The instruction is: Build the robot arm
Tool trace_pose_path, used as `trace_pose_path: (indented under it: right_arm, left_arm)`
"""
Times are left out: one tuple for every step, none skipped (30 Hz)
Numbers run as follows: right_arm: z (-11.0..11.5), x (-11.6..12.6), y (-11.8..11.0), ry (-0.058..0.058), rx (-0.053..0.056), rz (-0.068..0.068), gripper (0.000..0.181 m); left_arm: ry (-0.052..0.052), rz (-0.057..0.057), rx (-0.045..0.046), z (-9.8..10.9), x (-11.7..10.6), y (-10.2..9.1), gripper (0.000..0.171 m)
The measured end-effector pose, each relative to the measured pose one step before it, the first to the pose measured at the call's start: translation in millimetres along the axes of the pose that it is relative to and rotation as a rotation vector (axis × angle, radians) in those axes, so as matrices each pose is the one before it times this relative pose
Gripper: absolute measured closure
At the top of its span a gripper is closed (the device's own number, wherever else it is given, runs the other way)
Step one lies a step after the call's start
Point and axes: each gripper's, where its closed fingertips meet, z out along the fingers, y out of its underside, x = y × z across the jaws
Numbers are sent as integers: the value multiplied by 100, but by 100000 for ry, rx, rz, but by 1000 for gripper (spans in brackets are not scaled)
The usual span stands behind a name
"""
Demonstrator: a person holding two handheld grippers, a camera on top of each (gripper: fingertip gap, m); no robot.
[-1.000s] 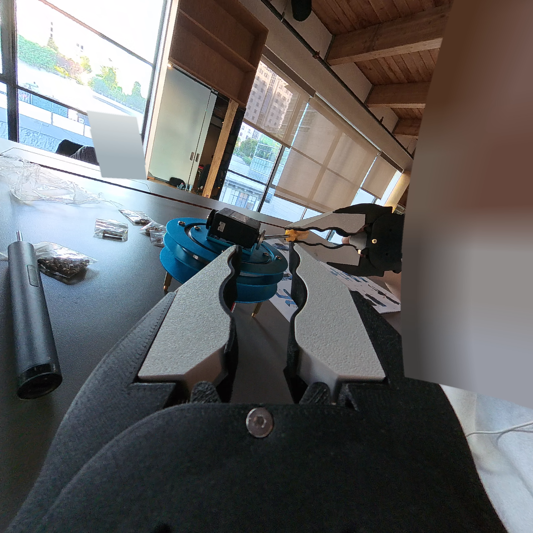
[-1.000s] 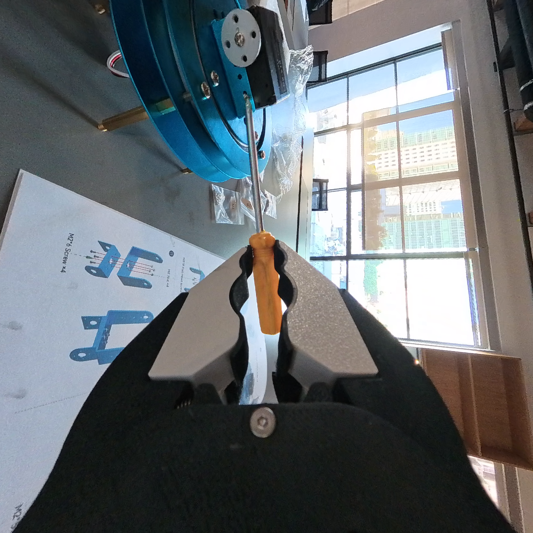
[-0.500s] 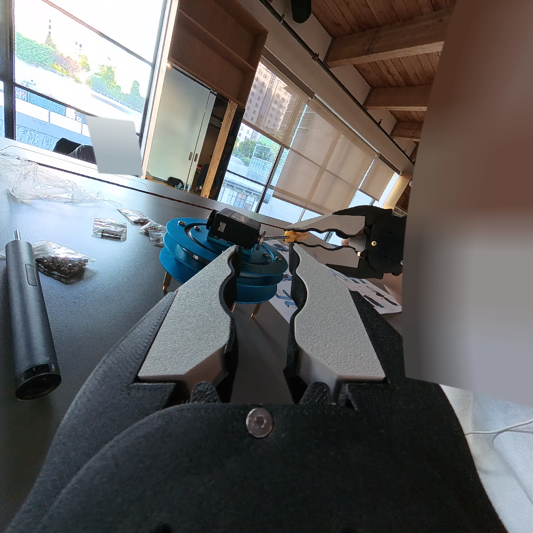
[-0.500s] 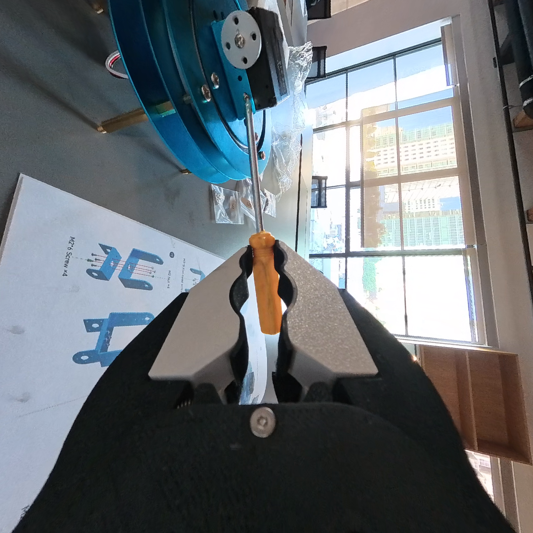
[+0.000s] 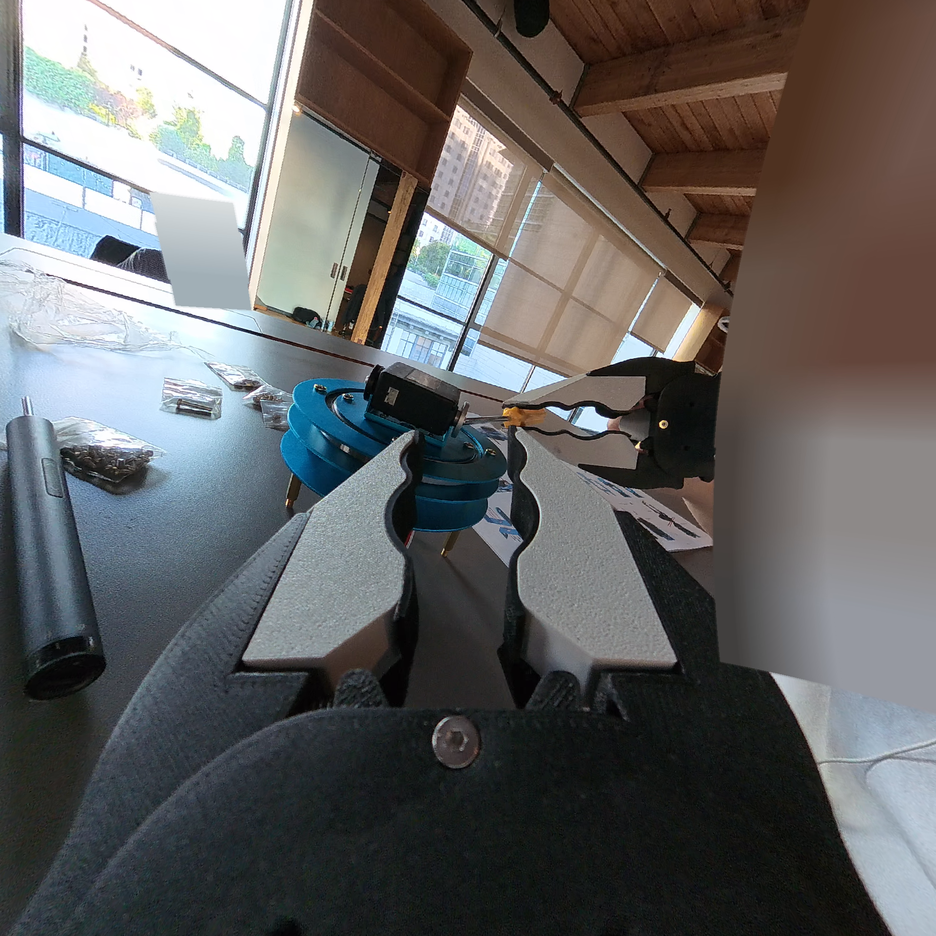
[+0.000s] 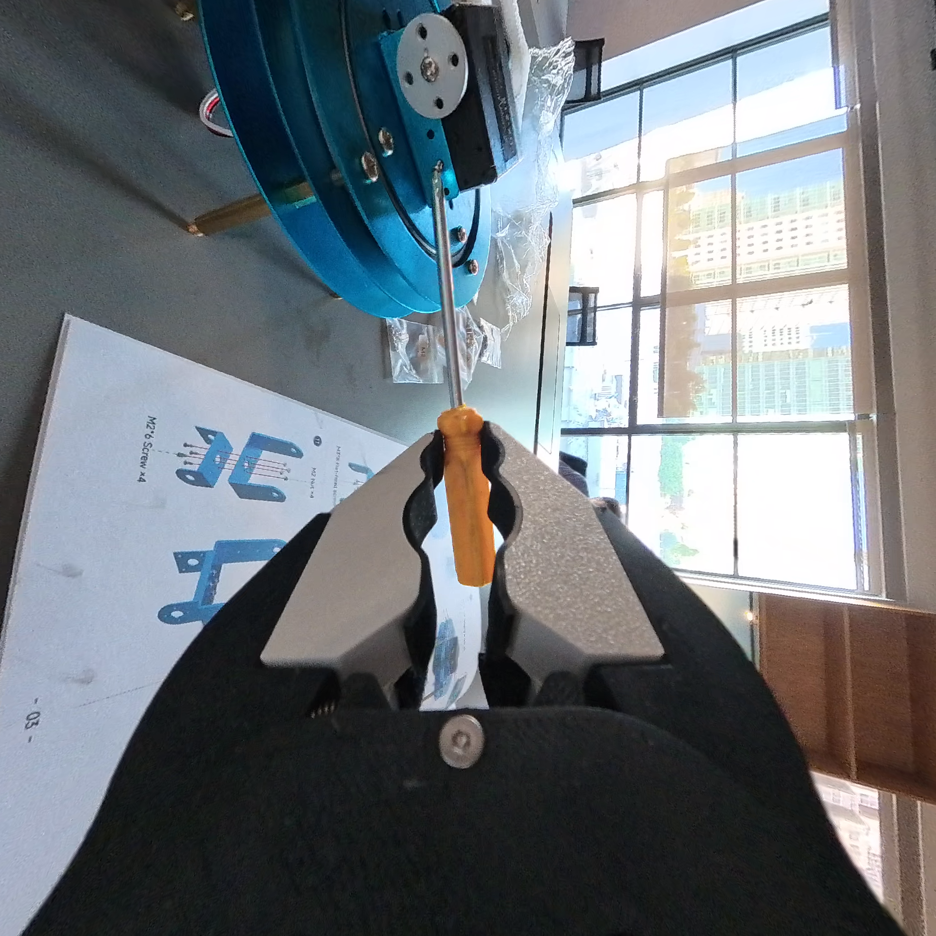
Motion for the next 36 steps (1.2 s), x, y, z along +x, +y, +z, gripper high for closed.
trace_pose_path:
  right_arm:
    - [-11, -15, 16, -272, -397, 270, 168]
    - [-6, -22, -16, -305, -113, 88, 168]
    - [-20, -59, -31, -569, -25, 443, 168]
    - [-5, -74, -19, -699, -94, 517, 168]
    - [1, -62, -6, -459, -281, 260, 168]
    - [-18, -9, -40, -66, -6, 71, 168]
    - [1, -69, -56, -544, 91, 353, 168]
    - [28, -135, 0, -1186, -334, 834, 168]
    - [29, -110, 6, -921, -278, 889, 168]
    - [28, -87, 19, -892, -311, 668, 168]
    - [23, -15, 49, -322, -494, 537, 168]
    - [5, -14, 13, -208, -161, 352, 168]
    - [11, -35, 20, -429, -142, 601, 168]
    - [-24, -46, -71, -425, 457, 542, 168]
    - [-15, -21, -69, -144, 437, 312, 168]
    - [-4, -1, -19, 23, -79, -58, 168]
    - [1, 0, 9, -20, -318, -184, 168]
    - [-1, 9, -33, -31, 45, -5, 168]
    - [-17, -12, -74, -242, 409, 290, 168]
    - [0, -13, -11, -432, -6, 434, 168]
    - [-6, 10, 28, -353, -159, 378, 168]
    - [-1, 26, 14, -180, -13, 316, 168]
    - [-17, 10, -8, -244, 161, 230, 168]
    - [5, -28, 26, -501, -107, 378, 168]
    - [8, -21, 18, -397, -94, 308, 168]
    - [12, -9, 7, -301, 29, 155, 168]
    - [8, -6, 19, -365, -62, 345, 168]
    - [-17, -15, -59, -427, 436, 698, 168]
    - [8, -29, -45, -602, 192, 781, 168]
    - [24, -14, 23, -473, -179, 387, 168]
    - [17, 12, 23, -260, -195, 221, 168]
    - [-3, 19, 24, -330, -92, 359, 168]
    - [11, -22, 9, -703, -152, 406, 168]
    - [-18, 19, -27, -277, 73, 119, 168]
    - [9, 4, -4, -16, -78, -394, 168]
    - [16, -4, 31, -24, -387, -605, 168]
  left_arm:
    - [94, -42, 100, -13, 8, -21, 140]
    - [13, -28, 138, -20, -13, -32, 141]
    - [-12, 23, 65, -15, -11, -17, 141]
    - [-8, 18, -73, -25, -10, 3, 141]
    - [-16, -12, -81, -15, -10, 6, 141]
    - [24, -37, -11, -22, -6, 3, 141]
    - [11, -21, 78, -28, -3, 2, 141]
    - [20, -62, 101, -26, -8, -5, 141]
    - [64, -127, 37, -21, 2, 5, 140]
    - [88, -111, -53, -29, -9, 23, 140]
    - [56, -76, -114, -14, -8, 39, 140]
    - [46, -65, -47, -29, 1, 30, 140]
    - [86, -73, 50, -22, -2, 12, 140]
    - [84, -37, 39, -21, 17, 13, 140]
    - [-2, -11, -71, -31, 121, 34, 140]
    - [87, 4, -97, 56, 15, 6, 140]
    - [114, -25, -30, 26, -25, 3, 140]
    - [148, 23, 50, 47, -22, -38, 140]
    - [29, 97, -52, 45, 23, -27, 140]
    - [12, 71, -115, 41, 22, -18, 140]
    - [124, -19, 9, -2, 26, -43, 140]
    - [187, -116, 35, -37, -36, -43, 140]
    - [161, -139, -14, -206, -159, -135, 140]
    - [-49, 12, -32, 86, -6, 24, 140]
    - [-148, 22, -81, 149, -9, 6, 140]
    - [-74, 9, 39, 75, -18, -15, 140]
    - [-46, -77, 143, 65, -2, -42, 140]
    - [-12, -104, 80, 39, -92, -13, 140]
    - [-100, -77, 46, 113, 24, 20, 140]
    - [-91, -75, 10, 67, -35, 12, 140]
    - [-67, -22, 94, 83, -91, -22, 140]
    - [-13, 98, 169, 88, -7, -51, 140]
    - [-93, 79, 124, 3, -83, -69, 140]
    - [-46, 88, 86, 132, -24, -34, 140]
    - [38, 84, 128, 70, -47, -36, 141]
    - [-14, 78, 155, 68, 5, -48, 141]
